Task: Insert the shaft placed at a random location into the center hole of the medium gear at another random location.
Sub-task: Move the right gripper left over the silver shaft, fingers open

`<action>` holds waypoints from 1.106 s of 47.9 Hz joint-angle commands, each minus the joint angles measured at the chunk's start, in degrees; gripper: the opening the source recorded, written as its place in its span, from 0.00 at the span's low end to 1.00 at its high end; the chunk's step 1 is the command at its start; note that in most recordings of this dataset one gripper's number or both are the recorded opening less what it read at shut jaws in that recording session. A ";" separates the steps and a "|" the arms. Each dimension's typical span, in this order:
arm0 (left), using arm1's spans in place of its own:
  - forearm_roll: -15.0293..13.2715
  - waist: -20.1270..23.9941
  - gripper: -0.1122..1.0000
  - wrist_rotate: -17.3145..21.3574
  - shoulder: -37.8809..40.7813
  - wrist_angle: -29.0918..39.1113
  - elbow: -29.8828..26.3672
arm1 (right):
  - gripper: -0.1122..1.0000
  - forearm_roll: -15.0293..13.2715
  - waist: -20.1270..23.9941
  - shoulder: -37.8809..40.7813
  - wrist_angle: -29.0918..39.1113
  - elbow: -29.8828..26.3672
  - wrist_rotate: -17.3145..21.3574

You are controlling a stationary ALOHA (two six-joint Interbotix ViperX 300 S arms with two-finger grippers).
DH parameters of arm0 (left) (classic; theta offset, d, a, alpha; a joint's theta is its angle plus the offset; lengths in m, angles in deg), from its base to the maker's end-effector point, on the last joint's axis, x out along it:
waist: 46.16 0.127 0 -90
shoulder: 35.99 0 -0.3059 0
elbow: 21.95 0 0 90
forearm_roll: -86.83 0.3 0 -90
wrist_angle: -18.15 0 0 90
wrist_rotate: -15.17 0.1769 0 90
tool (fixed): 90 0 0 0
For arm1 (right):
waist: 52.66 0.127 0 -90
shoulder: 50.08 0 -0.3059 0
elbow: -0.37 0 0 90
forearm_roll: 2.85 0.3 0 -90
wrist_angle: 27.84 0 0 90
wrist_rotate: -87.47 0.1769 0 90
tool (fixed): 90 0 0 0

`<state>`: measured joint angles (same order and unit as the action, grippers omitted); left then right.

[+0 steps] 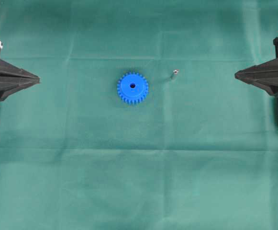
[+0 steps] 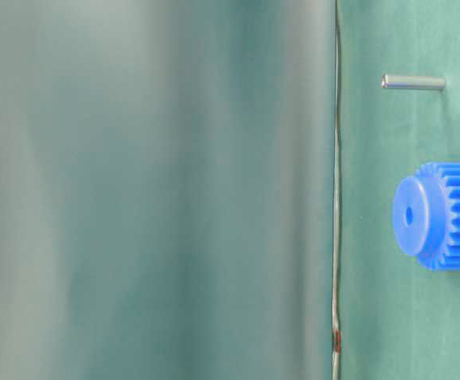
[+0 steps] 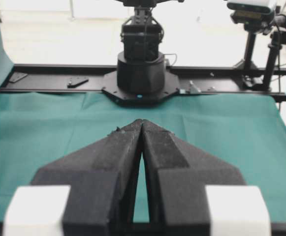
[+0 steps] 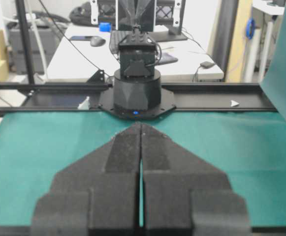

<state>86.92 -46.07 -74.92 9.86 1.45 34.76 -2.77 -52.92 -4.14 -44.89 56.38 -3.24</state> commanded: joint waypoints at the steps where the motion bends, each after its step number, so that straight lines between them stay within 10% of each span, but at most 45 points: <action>1: 0.70 -0.53 0.10 -0.35 0.35 0.79 -2.02 | 0.11 0.00 0.18 0.18 0.18 -0.88 0.26; 29: 0.70 -0.53 0.10 -0.70 0.09 3.52 -2.20 | 0.12 0.53 -3.25 7.29 1.93 -2.02 1.05; 46: 0.79 -0.53 0.10 -0.62 0.18 4.04 -2.11 | 0.91 1.49 -7.82 20.92 -2.20 -2.29 0.97; 53: 0.70 -0.53 0.10 -0.62 0.18 4.04 -2.11 | 0.88 2.02 -10.46 28.65 -5.71 -2.37 0.97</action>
<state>87.45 -46.51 -75.54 9.78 5.76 33.88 -1.18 -61.89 21.09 -48.14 55.41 -3.24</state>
